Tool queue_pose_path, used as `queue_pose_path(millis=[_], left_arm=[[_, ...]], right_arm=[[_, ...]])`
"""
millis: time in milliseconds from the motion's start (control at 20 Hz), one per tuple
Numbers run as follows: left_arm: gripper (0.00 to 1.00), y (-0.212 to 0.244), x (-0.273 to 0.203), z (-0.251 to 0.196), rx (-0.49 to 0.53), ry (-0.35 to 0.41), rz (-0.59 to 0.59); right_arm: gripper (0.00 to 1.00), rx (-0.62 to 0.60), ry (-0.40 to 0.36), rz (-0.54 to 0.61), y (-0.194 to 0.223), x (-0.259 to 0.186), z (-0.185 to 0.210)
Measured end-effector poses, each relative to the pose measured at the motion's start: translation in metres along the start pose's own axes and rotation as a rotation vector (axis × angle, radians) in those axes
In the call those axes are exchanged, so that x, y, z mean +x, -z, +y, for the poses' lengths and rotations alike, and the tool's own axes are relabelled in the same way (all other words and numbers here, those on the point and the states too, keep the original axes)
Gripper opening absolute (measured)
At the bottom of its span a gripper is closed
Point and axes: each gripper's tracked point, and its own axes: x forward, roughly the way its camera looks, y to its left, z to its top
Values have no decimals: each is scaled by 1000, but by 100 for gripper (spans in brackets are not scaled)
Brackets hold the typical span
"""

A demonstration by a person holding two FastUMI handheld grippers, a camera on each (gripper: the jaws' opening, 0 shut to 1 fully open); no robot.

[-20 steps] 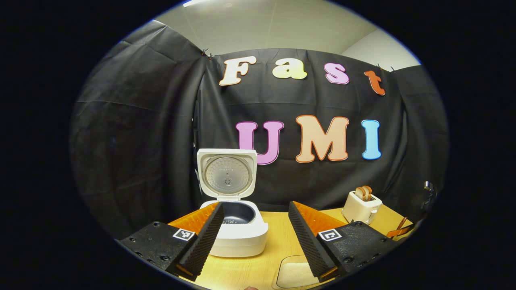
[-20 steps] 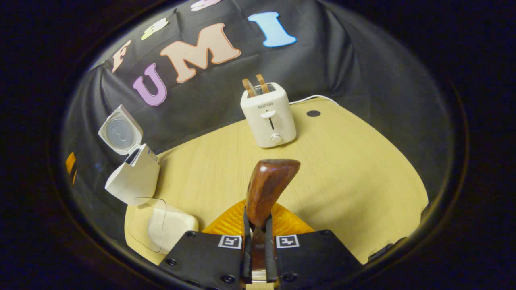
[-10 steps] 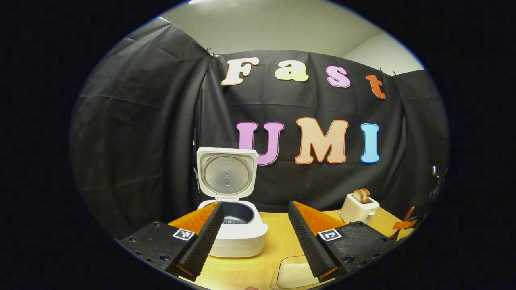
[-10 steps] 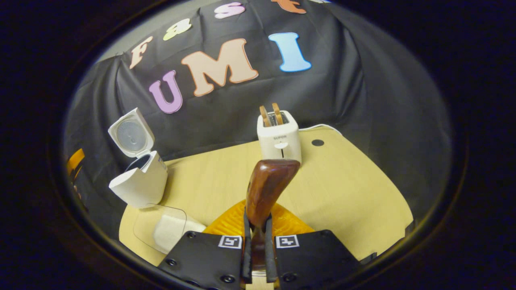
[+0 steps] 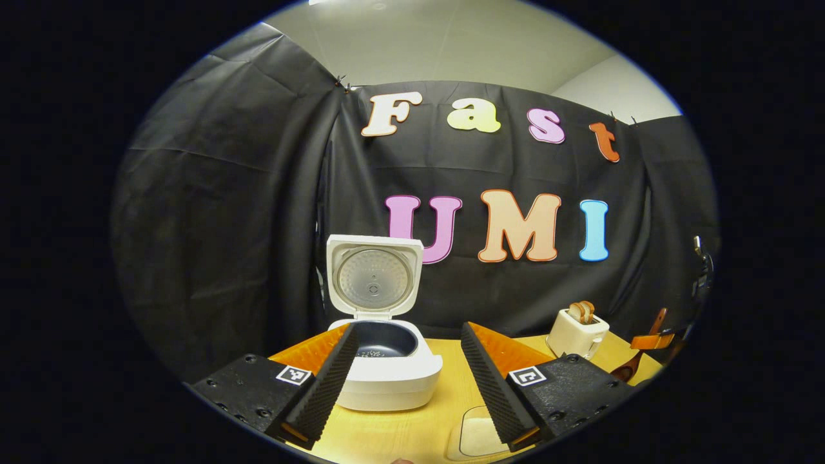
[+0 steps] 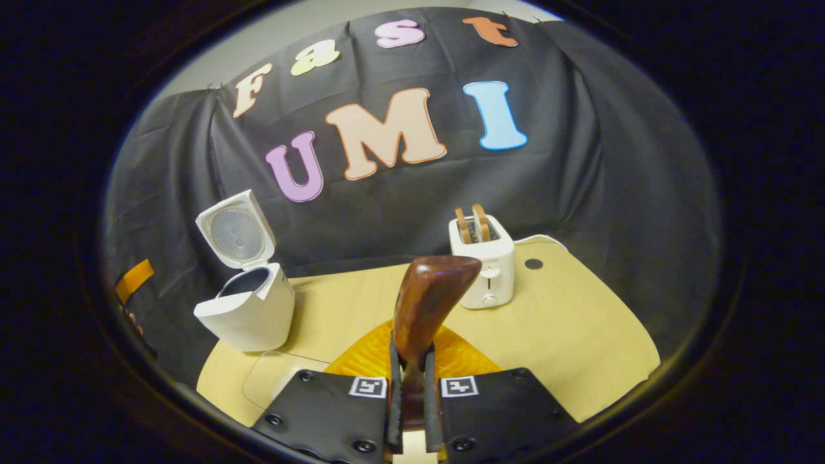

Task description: Close the left gripper, press the button to open the rice cooker; take a wooden spoon from the chopstick holder with the right hand, scoop a spoonful of rice and pour it into the rice cooker, then put the wooden spoon back into the chopstick holder.

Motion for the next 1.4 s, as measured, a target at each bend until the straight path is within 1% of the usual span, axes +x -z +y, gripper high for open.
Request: queue_pose_path(millis=[50,100,150,200,250,350,400,600,850,900,950,1000,1200,1250,1300,1350,1400], left_arm=[[98,1,-1,6,3,-5,3],[95,2,-3,11,5,-9,6],[95,2,-4,16,5,-14,7],[97,3,-5,21,5,-18,7],[95,2,-5,27,6,-23,7],[95,3,-7,37,8,-28,7],[95,3,-8,41,9,-30,7],[95,2,-9,54,2,-32,5],[94,5,-11,67,28,-28,13],[92,8,-11,70,30,-26,18],[92,9,-11,72,30,-26,24],[95,11,-11,74,29,-24,28],[95,16,-10,85,31,-26,38],[92,17,-10,88,32,-26,41],[92,18,-8,90,31,-26,44],[92,19,-8,92,31,-25,46],[94,22,-8,93,30,-24,49]], right_arm=[[16,-5,-12,-5,2,1,11],[17,-7,-28,-6,4,3,23],[17,-6,-41,-6,6,6,34],[17,-8,-49,-4,8,7,43],[17,-10,-59,-3,11,8,53],[15,-12,-79,4,18,14,73],[17,-14,-88,2,22,15,82],[15,-60,-92,-6,40,22,111],[14,-142,-59,-26,64,37,128],[14,-149,-59,-23,71,40,132],[15,-145,-65,-14,77,44,139],[17,-139,-71,-6,83,46,145],[18,-133,-74,16,102,57,162],[15,-134,-74,21,108,57,166],[18,-136,-73,27,113,59,168],[15,-141,-71,33,118,63,172],[17,-144,-71,41,123,64,174]])
